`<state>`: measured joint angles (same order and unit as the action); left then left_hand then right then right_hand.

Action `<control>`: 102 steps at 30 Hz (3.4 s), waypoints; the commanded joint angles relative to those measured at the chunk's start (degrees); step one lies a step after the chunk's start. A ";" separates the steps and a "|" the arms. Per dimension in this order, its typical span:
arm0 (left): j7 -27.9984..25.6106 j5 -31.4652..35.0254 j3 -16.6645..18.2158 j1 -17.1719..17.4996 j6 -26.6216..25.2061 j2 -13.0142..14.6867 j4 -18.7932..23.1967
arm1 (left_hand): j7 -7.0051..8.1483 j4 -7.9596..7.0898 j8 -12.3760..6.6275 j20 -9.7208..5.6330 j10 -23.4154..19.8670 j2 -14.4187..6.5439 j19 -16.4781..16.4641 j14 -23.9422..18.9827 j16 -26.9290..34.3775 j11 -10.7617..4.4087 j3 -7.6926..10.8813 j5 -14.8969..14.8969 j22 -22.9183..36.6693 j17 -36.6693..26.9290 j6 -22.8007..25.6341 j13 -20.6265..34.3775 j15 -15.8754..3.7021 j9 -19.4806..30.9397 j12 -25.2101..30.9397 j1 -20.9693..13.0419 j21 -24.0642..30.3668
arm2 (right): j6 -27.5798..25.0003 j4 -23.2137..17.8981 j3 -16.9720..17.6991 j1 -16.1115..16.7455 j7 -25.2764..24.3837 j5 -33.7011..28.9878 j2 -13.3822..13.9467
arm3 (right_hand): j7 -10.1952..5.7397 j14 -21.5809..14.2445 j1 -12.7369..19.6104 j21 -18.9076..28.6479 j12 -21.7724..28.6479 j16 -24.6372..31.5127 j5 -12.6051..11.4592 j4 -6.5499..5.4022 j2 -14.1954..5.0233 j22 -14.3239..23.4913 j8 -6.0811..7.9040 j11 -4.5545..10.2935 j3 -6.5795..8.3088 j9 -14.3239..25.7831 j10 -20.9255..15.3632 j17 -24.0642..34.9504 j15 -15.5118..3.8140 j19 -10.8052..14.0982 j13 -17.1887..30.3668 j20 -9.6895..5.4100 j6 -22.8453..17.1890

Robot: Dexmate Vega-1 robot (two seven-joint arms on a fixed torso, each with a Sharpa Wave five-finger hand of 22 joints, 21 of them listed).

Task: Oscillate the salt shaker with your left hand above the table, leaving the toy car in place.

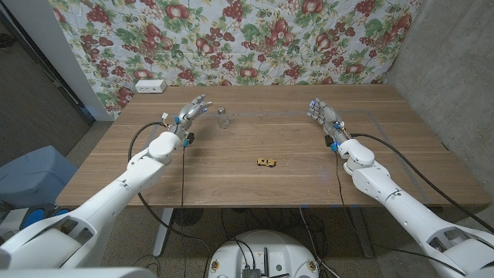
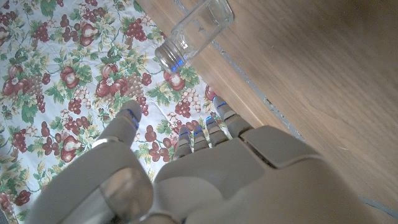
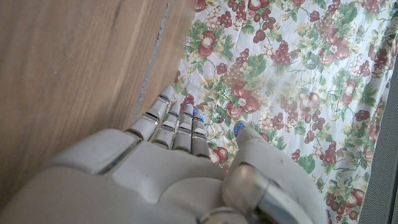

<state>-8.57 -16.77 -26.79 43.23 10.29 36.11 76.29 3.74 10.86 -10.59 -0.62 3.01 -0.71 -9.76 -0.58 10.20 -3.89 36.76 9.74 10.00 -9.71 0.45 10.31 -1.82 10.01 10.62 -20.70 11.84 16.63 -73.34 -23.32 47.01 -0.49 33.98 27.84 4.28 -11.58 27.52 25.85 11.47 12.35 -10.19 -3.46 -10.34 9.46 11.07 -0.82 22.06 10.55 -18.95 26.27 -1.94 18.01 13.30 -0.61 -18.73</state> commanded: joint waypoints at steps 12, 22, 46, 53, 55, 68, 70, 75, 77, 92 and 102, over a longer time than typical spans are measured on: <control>-6.33 7.68 -1.99 0.48 -11.48 2.15 7.68 | 0.17 -0.01 -1.67 -2.46 -0.96 6.43 -3.55 -1.71 0.45 -0.72 -2.40 0.20 0.20 -0.19 1.04 0.17 -1.91 0.33 0.65 -2.78 0.56 | 0.29 -0.05 0.52 0.70 -0.05 0.26 0.51 | 0.05 -0.32 0.08 -0.54 0.23 0.50 -0.08 0.41 0.35 0.23 0.22 -0.09 0.09 0.08 -0.26 0.01 0.15 0.36 0.03 0.12 -0.41; -6.77 7.72 -2.23 0.61 -13.73 1.93 8.45 | -0.35 -0.17 -2.56 -2.45 -2.90 7.06 -4.44 -2.53 0.45 -0.49 -2.33 0.32 0.20 -0.17 3.48 0.16 -1.91 0.31 1.06 -6.12 0.42 | 0.59 -0.54 0.74 1.31 -0.31 0.33 0.65 | 0.12 -0.31 -0.18 -0.81 0.30 0.60 -0.06 0.56 0.31 0.24 0.24 -0.16 0.07 0.09 -0.48 -0.03 0.16 0.45 -0.08 0.14 -0.53; -4.26 7.48 -4.18 -1.74 -14.14 0.91 4.70 | -1.29 -0.64 -2.44 -1.98 -4.12 6.18 -5.16 -3.57 0.45 -0.33 -2.36 0.27 0.28 -0.15 4.70 0.17 -1.73 0.26 1.03 -10.10 0.23 | 0.81 -1.40 0.74 2.24 -1.26 -0.03 0.64 | 0.28 -0.27 -0.66 -1.43 0.33 0.79 -0.05 1.07 0.24 0.26 0.26 -0.35 0.12 0.12 -0.72 -0.17 0.26 0.83 -0.29 0.28 -0.75; -2.60 7.61 -5.25 -3.57 -13.24 0.11 1.90 | -1.41 -0.74 -2.47 -1.90 -4.40 5.87 -5.51 -3.85 0.48 -0.36 -2.40 0.26 0.29 -0.15 5.12 0.17 -1.70 0.26 1.06 -10.52 0.30 | 0.78 -1.33 0.86 2.36 -1.62 0.15 0.40 | 0.30 -0.22 -0.79 -1.61 0.32 0.83 -0.06 1.20 0.21 0.26 0.24 -0.22 0.14 0.12 -0.73 -0.20 0.30 0.92 -0.34 0.32 -0.76; -2.24 7.65 -5.49 -4.00 -12.93 -0.09 1.22 | -1.47 -0.78 -2.46 -1.90 -4.55 5.75 -5.67 -4.03 0.51 -0.40 -2.41 0.26 0.29 -0.15 5.23 0.17 -1.78 0.26 1.09 -10.67 0.34 | 0.84 -1.22 0.87 2.34 -1.61 0.22 0.30 | 0.29 -0.19 -0.83 -1.66 0.33 0.83 -0.05 1.22 0.21 0.26 0.23 -0.27 0.15 0.13 -0.75 -0.21 0.26 0.91 -0.36 0.31 -0.75; -0.38 8.29 -6.89 -6.08 -11.72 -0.74 -1.62 | -1.65 -0.86 -2.46 -2.11 -5.33 5.29 -6.29 -4.71 0.58 -0.33 -2.57 0.24 0.30 -0.13 5.98 0.17 -1.87 0.26 1.21 -11.44 0.44 | 1.14 -1.13 0.83 2.52 -2.21 -0.09 0.04 | 0.25 -0.25 -1.06 -2.00 0.34 0.95 -0.06 1.44 0.16 0.27 0.22 -0.18 0.21 0.13 -0.85 -0.28 0.39 1.05 -0.45 0.32 -0.79; -0.30 8.37 -7.02 -6.22 -11.70 -0.81 -1.77 | -1.66 -0.86 -2.48 -2.15 -5.44 5.24 -6.38 -4.78 0.58 -0.37 -2.60 0.23 0.30 -0.13 6.12 0.17 -1.90 0.26 1.23 -11.55 0.45 | 1.19 -1.28 0.87 2.67 -2.37 -0.13 0.06 | 0.27 -0.22 -1.16 -2.06 0.33 0.96 -0.05 1.46 0.18 0.28 0.21 -0.27 0.19 0.13 -0.82 -0.28 0.32 1.11 -0.46 0.34 -0.77; -0.09 8.67 -7.41 -6.53 -12.03 -0.93 -1.91 | -1.44 -0.75 -2.51 -2.48 -5.73 5.18 -6.73 -5.03 0.53 -0.84 -2.74 0.21 0.29 -0.12 6.60 0.17 -2.11 0.27 1.20 -12.17 0.47 | 1.25 -1.55 0.99 2.96 -2.64 -0.16 0.16 | 0.25 -0.26 -1.25 -2.18 0.31 1.00 -0.05 1.52 0.17 0.28 0.21 -0.33 0.21 0.14 -0.80 -0.31 0.30 1.16 -0.49 0.35 -0.80; -0.14 8.98 -7.64 -6.69 -12.33 -0.97 -1.92 | -1.46 -0.69 -2.60 -2.51 -5.99 5.23 -6.95 -5.11 0.50 -0.96 -2.84 0.20 0.28 -0.11 6.97 0.17 -2.24 0.26 1.22 -12.47 0.50 | 1.28 -1.54 1.05 3.01 -2.60 -0.01 0.11 | 0.30 -0.25 -1.29 -2.21 0.31 1.00 -0.04 1.53 0.18 0.28 0.21 -0.36 0.21 0.14 -0.79 -0.31 0.30 1.19 -0.50 0.34 -0.81; 1.91 8.70 -8.76 -8.56 -9.78 -2.65 -5.90 | -2.20 -0.92 -2.24 -2.40 -7.20 3.97 -8.63 -6.94 0.75 -0.96 -3.05 0.27 0.31 -0.10 7.79 0.16 -2.47 0.29 1.29 -14.25 0.81 | 1.21 -0.73 1.05 2.61 -2.39 0.09 -0.03 | 0.31 -0.26 -1.65 -2.66 0.30 1.08 -0.03 1.73 0.15 0.29 0.18 -0.33 0.29 0.14 -0.82 -0.42 0.40 1.33 -0.59 0.36 -0.80; 2.94 8.85 -9.48 -9.75 -8.29 -3.64 -7.85 | -2.11 -0.94 -2.20 -2.22 -9.77 2.12 -10.25 -10.13 1.20 -1.30 -3.07 0.36 0.34 -0.07 9.82 0.16 -3.37 0.32 1.79 -16.28 1.06 | 1.49 -0.03 1.28 2.50 -2.38 0.38 -0.25 | 0.39 -0.28 -2.03 -2.96 0.34 1.13 -0.01 1.82 0.20 0.30 0.19 -0.62 0.28 0.14 -0.94 -0.50 0.51 1.57 -0.65 0.48 -0.84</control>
<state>-6.74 -8.00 -35.47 34.75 0.48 33.54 70.67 1.64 10.06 -13.03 -2.43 -5.58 1.90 -19.00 -9.49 10.87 -5.27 33.84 9.74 9.99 -9.59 9.46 10.29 -2.11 10.14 11.95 -35.97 12.52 17.82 -74.10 -22.27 49.69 -2.93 34.03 27.86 4.70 -11.69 25.86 23.28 11.47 13.25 -10.19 -1.88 -9.74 9.45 11.07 -1.33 22.06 10.53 -19.45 25.77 -1.82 19.24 12.49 -0.21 -19.13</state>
